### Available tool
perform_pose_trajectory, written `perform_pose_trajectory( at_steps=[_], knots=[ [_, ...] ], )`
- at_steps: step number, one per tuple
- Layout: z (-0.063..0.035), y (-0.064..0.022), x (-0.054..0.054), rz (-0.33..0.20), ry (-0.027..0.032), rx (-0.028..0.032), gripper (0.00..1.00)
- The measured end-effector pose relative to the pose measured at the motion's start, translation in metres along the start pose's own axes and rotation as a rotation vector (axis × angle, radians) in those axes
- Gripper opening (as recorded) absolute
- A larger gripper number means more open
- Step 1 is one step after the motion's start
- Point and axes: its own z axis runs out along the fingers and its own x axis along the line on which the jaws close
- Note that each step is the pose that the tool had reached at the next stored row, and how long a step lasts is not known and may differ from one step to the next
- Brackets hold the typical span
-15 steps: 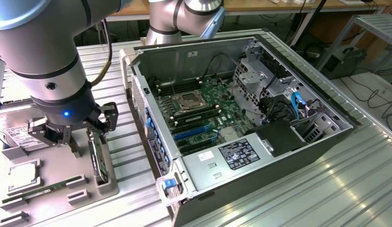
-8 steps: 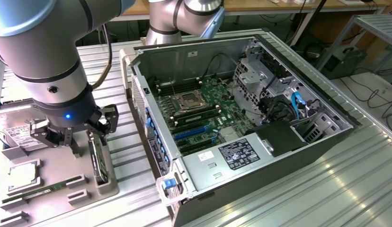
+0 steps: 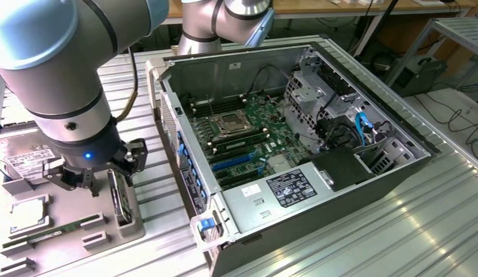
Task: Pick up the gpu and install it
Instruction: 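Pick up the gpu and move the gpu toward the slot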
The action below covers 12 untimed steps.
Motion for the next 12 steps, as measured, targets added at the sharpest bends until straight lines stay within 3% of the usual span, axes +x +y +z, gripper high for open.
perform_pose_trajectory(
  at_steps=[12],
  knots=[
    [0.0125,-0.0005,-0.002,0.001,0.0001,0.0020,0.59]
  ],
)
